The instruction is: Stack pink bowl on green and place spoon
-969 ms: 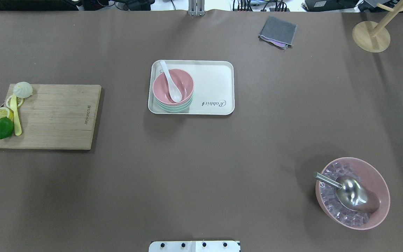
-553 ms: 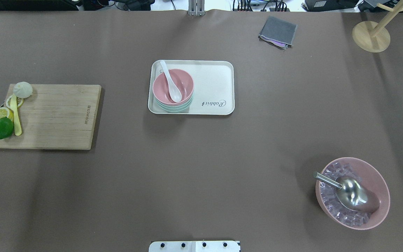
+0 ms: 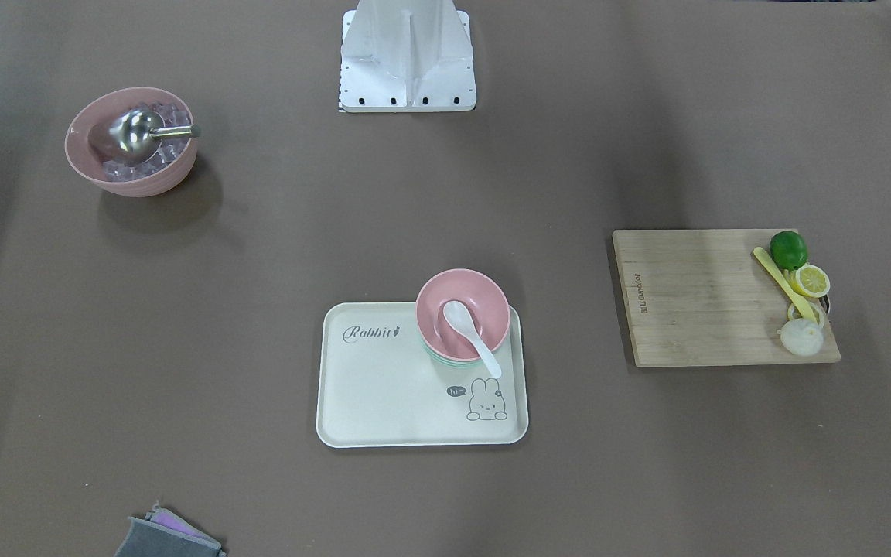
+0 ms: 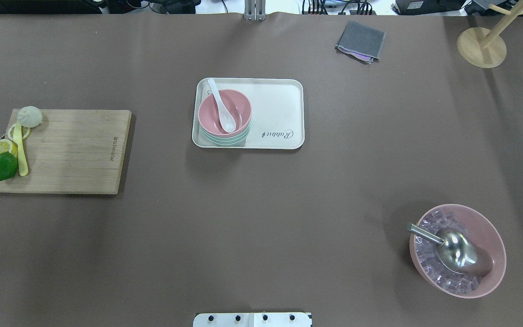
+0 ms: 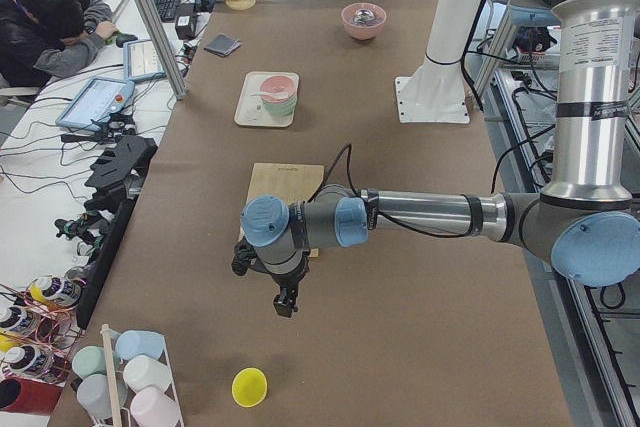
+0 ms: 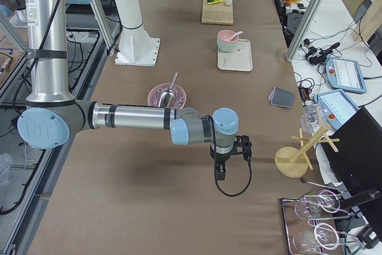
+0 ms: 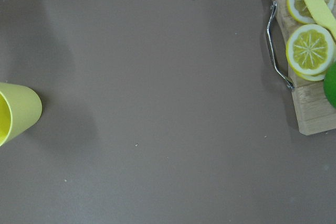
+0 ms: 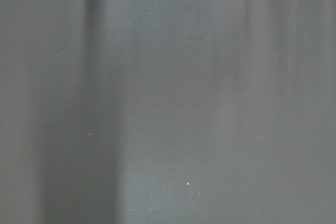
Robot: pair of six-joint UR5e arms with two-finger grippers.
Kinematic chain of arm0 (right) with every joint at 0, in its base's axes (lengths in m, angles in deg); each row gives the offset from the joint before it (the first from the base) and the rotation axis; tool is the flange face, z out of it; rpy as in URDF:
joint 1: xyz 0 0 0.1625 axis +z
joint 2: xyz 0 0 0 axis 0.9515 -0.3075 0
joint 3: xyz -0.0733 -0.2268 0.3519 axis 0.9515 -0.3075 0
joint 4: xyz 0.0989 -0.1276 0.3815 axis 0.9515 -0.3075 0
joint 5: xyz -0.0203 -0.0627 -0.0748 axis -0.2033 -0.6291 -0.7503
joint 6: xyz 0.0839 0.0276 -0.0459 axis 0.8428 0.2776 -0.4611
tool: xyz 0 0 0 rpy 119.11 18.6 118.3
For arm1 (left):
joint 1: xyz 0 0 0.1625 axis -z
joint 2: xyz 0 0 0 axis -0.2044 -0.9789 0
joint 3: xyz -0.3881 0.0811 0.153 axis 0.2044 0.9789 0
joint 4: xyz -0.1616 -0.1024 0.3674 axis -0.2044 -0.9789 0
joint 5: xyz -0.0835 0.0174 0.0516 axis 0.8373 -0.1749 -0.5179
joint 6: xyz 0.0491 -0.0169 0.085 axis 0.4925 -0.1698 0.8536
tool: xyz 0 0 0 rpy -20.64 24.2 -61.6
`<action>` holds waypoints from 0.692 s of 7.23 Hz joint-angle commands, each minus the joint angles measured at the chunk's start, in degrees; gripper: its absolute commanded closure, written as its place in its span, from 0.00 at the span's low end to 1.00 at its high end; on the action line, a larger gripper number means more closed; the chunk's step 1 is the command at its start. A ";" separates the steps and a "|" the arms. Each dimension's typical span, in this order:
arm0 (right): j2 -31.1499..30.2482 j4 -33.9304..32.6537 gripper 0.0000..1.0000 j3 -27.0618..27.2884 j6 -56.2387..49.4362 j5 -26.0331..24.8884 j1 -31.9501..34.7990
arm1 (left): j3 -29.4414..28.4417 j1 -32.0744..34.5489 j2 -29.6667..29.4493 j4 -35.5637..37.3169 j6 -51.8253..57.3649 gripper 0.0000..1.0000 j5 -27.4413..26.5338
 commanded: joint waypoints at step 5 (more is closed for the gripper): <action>0.05 0.27 0.00 0.00 0.09 0.00 -0.17 | 2.67 0.35 0.32 -0.24 0.49 0.00 -0.13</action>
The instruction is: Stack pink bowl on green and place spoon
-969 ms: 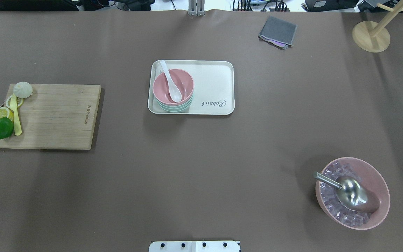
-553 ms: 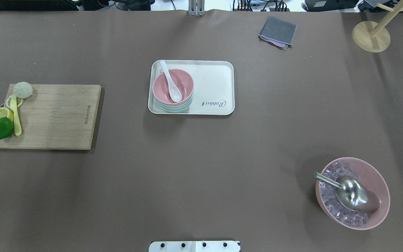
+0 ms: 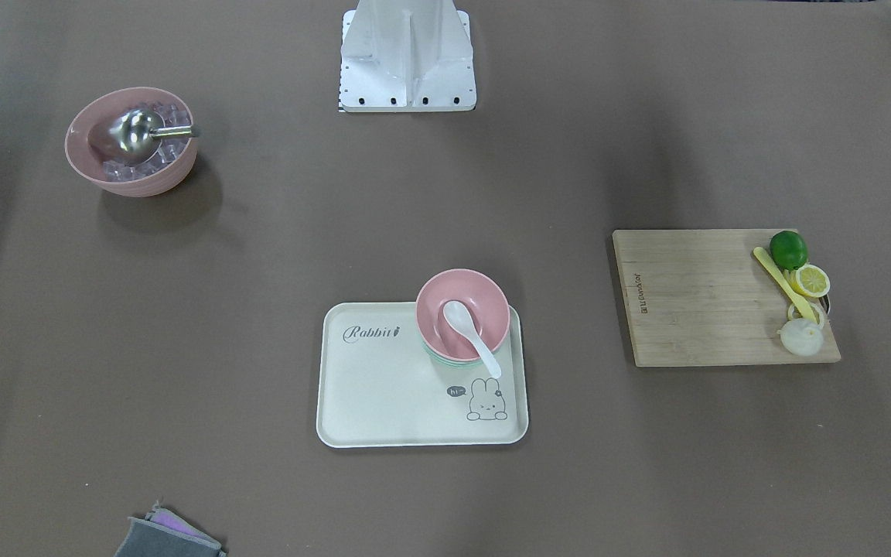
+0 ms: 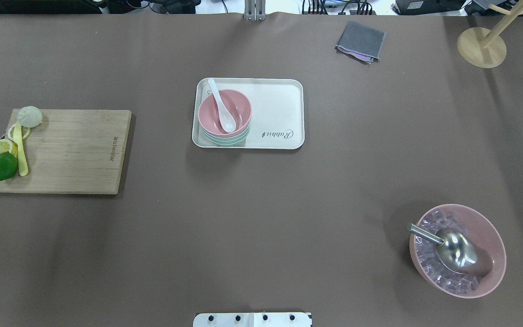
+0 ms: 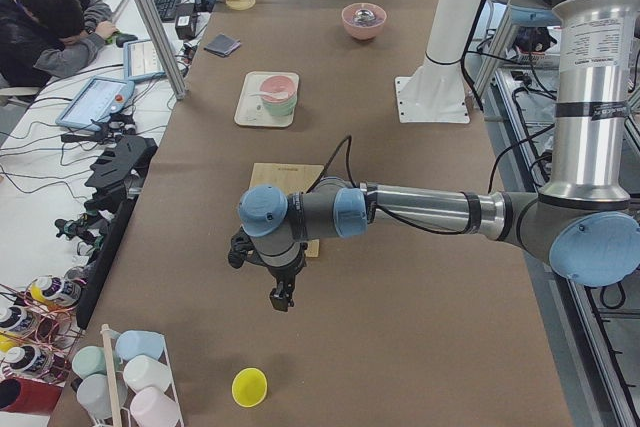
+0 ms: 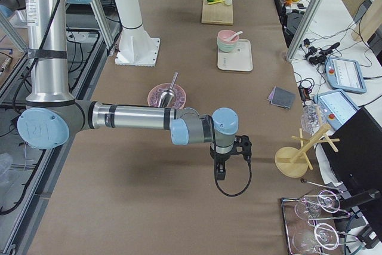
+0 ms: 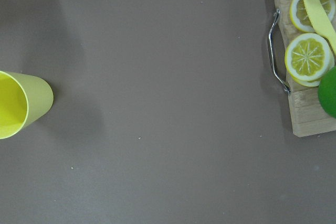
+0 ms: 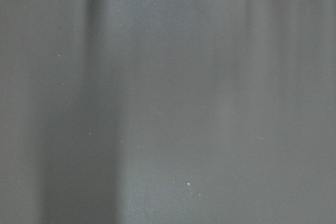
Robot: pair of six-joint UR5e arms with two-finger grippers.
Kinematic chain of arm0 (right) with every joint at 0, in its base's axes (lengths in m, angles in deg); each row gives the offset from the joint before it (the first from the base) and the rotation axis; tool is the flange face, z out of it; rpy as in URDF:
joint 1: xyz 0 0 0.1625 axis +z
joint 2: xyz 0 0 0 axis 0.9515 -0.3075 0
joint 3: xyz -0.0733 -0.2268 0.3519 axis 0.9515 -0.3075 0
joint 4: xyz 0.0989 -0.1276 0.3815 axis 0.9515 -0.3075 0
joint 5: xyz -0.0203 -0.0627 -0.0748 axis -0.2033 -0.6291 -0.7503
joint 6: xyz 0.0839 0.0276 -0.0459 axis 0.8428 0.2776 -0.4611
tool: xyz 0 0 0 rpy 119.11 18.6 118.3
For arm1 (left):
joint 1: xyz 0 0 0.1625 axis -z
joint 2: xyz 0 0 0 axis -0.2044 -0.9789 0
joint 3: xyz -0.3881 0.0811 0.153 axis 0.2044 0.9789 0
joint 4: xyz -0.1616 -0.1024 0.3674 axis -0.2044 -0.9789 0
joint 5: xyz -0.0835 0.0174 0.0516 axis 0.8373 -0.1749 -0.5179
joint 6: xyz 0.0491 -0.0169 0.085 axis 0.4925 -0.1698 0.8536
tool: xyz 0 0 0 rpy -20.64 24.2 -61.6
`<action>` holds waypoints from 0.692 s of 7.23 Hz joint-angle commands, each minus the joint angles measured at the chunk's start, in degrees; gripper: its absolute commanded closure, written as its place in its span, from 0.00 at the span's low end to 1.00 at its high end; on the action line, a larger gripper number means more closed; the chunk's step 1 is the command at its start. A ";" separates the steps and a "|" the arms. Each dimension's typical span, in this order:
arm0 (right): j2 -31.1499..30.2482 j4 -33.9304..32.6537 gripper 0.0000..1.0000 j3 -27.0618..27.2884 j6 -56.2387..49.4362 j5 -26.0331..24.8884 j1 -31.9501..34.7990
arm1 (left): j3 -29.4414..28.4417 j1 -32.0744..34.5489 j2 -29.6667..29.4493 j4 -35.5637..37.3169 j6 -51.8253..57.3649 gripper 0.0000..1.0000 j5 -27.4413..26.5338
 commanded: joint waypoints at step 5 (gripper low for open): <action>0.25 -0.04 0.00 0.00 -0.02 0.02 -0.59 | 1.78 -0.01 1.31 -0.38 0.02 0.00 -0.08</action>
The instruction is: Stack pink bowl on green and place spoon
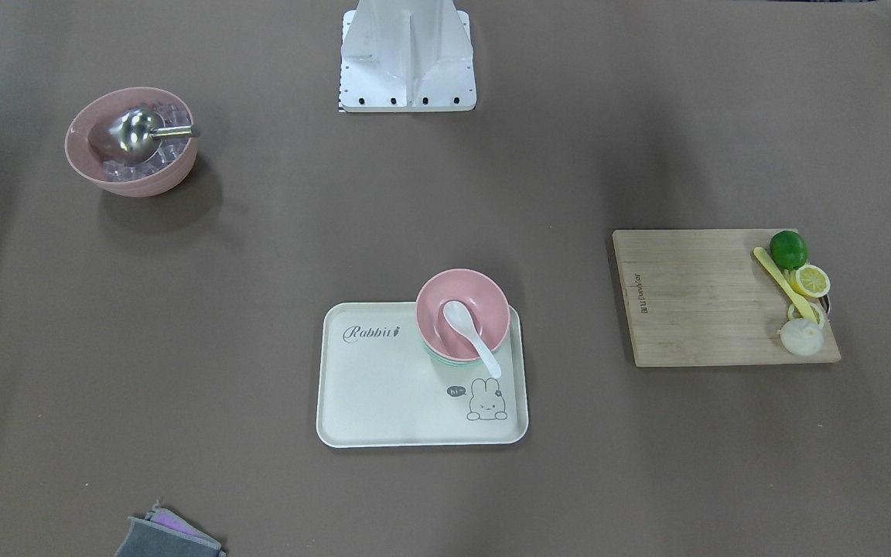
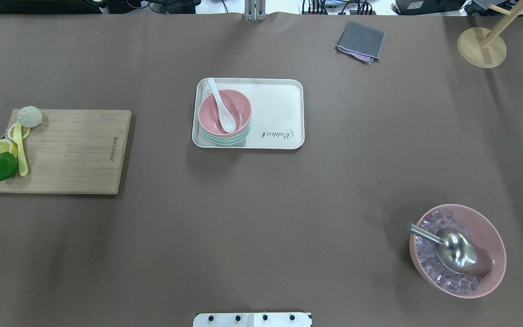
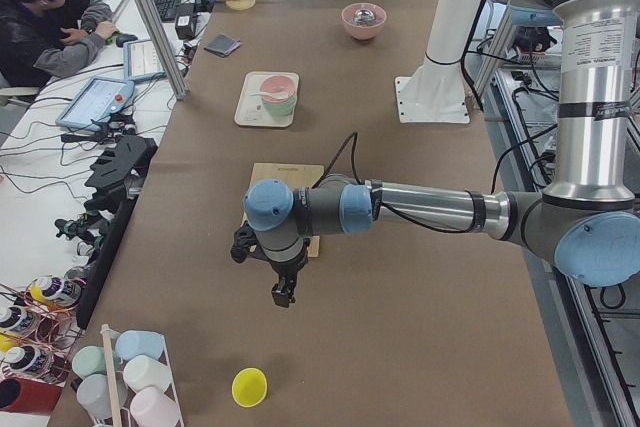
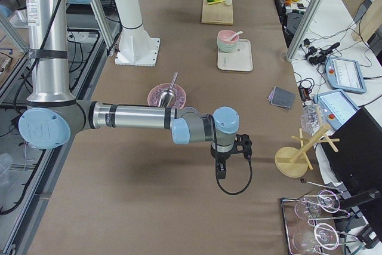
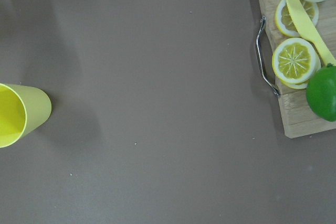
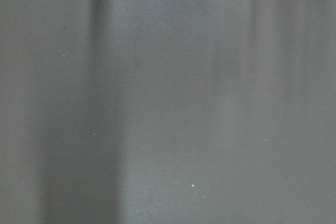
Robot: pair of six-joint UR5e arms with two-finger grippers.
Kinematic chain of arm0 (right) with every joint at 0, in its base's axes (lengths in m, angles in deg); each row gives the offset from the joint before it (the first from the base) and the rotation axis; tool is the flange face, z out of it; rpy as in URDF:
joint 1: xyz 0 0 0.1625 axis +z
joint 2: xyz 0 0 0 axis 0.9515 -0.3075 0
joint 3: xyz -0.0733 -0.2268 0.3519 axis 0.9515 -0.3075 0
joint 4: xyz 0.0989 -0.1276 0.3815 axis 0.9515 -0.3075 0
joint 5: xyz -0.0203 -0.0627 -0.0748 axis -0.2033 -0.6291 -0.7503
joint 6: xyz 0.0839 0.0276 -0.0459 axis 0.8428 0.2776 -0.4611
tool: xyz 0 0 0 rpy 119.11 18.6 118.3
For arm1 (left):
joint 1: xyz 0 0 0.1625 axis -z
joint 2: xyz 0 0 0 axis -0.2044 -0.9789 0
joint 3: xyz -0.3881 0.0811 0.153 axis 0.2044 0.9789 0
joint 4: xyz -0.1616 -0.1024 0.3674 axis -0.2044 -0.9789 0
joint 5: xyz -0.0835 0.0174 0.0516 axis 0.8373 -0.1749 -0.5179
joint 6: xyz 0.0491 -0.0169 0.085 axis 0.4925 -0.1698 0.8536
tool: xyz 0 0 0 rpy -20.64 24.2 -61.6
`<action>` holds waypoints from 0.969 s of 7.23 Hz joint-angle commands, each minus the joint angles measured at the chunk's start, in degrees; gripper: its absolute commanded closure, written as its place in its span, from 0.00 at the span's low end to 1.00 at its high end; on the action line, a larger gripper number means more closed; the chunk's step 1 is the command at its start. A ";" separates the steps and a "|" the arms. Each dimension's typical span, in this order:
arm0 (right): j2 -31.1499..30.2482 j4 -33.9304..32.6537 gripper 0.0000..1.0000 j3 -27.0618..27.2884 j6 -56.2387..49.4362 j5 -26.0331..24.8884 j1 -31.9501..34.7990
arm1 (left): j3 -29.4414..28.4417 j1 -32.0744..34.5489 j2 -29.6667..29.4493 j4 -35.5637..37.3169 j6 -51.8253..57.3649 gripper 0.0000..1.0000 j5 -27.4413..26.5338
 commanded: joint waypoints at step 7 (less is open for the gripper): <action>-0.07 0.00 0.00 0.00 -0.04 0.00 -0.33 | 0.59 0.00 0.17 0.00 0.00 0.00 -0.09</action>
